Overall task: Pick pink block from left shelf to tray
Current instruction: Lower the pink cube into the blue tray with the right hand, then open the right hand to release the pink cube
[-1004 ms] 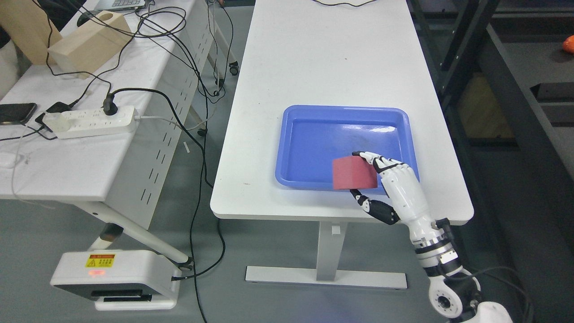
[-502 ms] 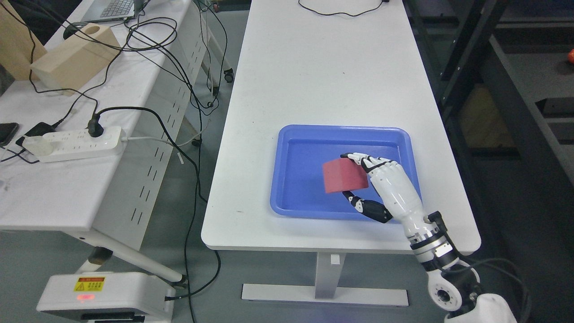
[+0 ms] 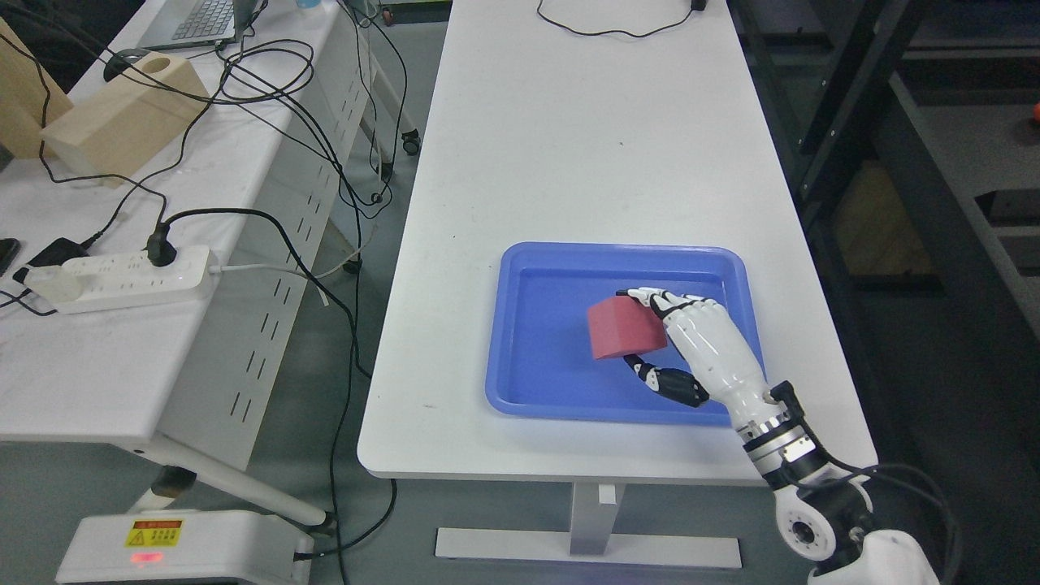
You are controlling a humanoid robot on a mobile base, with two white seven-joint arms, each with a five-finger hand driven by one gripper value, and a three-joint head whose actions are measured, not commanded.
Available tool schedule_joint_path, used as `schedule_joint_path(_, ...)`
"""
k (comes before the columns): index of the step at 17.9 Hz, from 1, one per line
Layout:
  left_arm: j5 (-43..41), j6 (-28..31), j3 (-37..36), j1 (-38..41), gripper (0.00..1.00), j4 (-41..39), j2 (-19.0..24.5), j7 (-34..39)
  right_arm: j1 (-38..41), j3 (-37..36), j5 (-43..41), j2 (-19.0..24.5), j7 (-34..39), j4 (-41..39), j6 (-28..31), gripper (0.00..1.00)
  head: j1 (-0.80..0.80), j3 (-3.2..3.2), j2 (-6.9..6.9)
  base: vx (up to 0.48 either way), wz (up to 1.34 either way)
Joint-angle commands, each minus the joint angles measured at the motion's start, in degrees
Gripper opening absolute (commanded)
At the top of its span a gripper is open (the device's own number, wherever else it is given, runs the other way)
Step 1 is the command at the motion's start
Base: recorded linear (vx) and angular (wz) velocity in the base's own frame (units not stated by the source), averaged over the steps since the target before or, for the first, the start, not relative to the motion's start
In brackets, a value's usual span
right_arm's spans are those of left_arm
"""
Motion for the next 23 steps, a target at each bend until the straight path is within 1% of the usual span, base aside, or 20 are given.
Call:
schedule_joint_path(1, 0.0, 0.0, 0.0, -1.7, 1.0, -1.0, 1.0, 0.0, 0.4, 1.4, 4.3, -0.8, 1.0, 0.9, 2.1, 0.14, 0.0, 0.0, 0.0, 0.035, 0.0)
schedule_joint_path(3, 0.0, 0.0, 0.0, -1.7, 1.0, -1.0, 1.0, 0.0, 0.7, 1.4, 4.2, -1.1, 1.2, 0.9, 2.2, 0.17, 0.0, 0.0, 0.0, 0.032, 0.0)
schedule_joint_path(5, 0.0, 0.0, 0.0, -1.7, 1.0, -1.0, 1.0, 0.0, 0.8, 1.3, 3.8, -1.0, 1.1, 0.9, 4.0, 0.34, 0.0, 0.0, 0.0, 0.022, 0.0)
schedule_joint_path(6, 0.0, 0.0, 0.0, -1.7, 1.0, -1.0, 1.0, 0.0, 0.9, 1.3, 3.4, -1.0, 1.1, 0.9, 6.1, 0.47, 0.0, 0.0, 0.0, 0.014, 0.0)
schedule_joint_path(7, 0.0, 0.0, 0.0, -1.7, 1.0, -1.0, 1.0, 0.0, 0.9, 1.3, 2.5, -1.0, 1.1, 0.9, 7.8, 0.54, 0.0, 0.0, 0.0, 0.0, 0.0)
schedule_joint_path(11, 0.0, 0.0, 0.0, -1.7, 1.0, -1.0, 1.0, 0.0, 0.9, 0.7, -2.9, -1.0, 1.2, 0.9, 8.6, 0.75, 0.0, 0.0, 0.0, 0.0, 0.0)
schedule_joint_path(13, 0.0, 0.0, 0.0, -1.7, 1.0, -1.0, 1.0, 0.0, 0.9, 0.5, -5.2, -1.0, 1.2, 0.9, 8.6, 0.79, 0.0, 0.0, 0.0, 0.0, 0.0)
schedule_joint_path(17, 0.0, 0.0, 0.0, -1.7, 1.0, -1.0, 1.0, 0.0, 0.9, -0.9, -13.6, -0.7, 1.3, 0.8, 8.6, 0.86, 0.0, 0.0, 0.0, 0.0, 0.0)
schedule_joint_path(18, 0.0, 0.0, 0.0, -1.7, 1.0, -1.0, 1.0, 0.0, 0.8, -1.3, -16.5, -0.7, 1.6, 0.8, 8.6, 0.91, 0.0, 0.0, 0.0, 0.0, 0.0)
schedule_joint_path(19, 0.0, 0.0, 0.0, -1.7, 1.0, -1.0, 1.0, 0.0, 0.7, -2.0, -19.9, -0.6, 2.6, 0.8, 8.6, 0.99, 0.0, 0.0, 0.0, 0.0, 0.0)
schedule_joint_path(21, 0.0, 0.0, 0.0, -1.7, 1.0, -1.0, 1.0, 0.0, 0.1, -4.0, -28.4, 0.1, 5.3, 0.9, 8.3, 0.99, 0.0, 0.0, 0.0, 0.0, 0.0)
schedule_joint_path(22, 0.0, 0.0, 0.0, -1.7, 1.0, -1.0, 1.0, 0.0, -0.3, -5.5, -35.0, 0.4, 5.6, 0.9, 8.0, 0.99, 0.0, 0.0, 0.0, 0.0, 0.0)
schedule_joint_path(23, 0.0, 0.0, 0.0, -1.7, 1.0, -1.0, 1.0, 0.0, -0.3, -7.0, -46.1, 0.7, 6.2, 0.9, 7.5, 0.99, 0.0, 0.0, 0.0, 0.0, 0.0)
